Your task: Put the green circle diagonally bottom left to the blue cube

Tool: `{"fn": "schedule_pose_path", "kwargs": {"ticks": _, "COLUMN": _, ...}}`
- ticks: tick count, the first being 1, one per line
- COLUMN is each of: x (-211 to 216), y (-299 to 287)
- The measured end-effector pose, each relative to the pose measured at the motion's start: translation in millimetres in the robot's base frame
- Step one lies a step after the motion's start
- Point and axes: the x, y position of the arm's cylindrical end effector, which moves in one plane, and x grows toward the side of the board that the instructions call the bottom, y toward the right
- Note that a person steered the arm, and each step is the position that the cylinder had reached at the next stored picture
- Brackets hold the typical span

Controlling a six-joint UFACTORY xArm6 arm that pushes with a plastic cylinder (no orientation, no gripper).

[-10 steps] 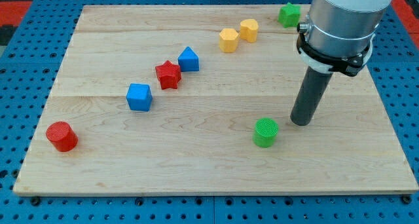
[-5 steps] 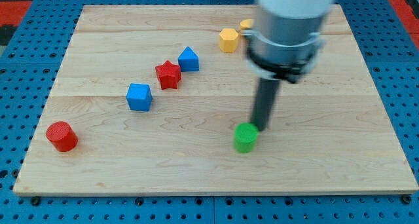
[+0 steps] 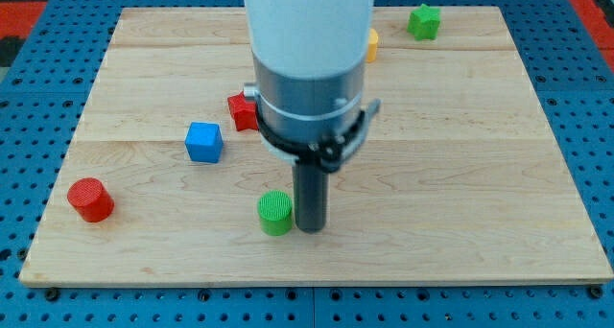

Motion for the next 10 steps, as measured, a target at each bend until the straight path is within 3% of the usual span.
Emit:
{"fn": "schedule_pose_path", "kwargs": {"ticks": 1, "x": 2, "y": -21}}
{"fn": "schedule_pose_path", "kwargs": {"ticks": 3, "x": -34, "y": -71}}
{"fn": "schedule_pose_path", "kwargs": {"ticks": 5, "x": -49, "y": -67}}
{"fn": "schedule_pose_path", "kwargs": {"ticks": 7, "x": -49, "y": -173}}
{"fn": "schedule_pose_path", "kwargs": {"ticks": 9, "x": -42, "y": -110}}
{"fn": "schedule_pose_path", "kwargs": {"ticks": 10, "x": -64, "y": -129}}
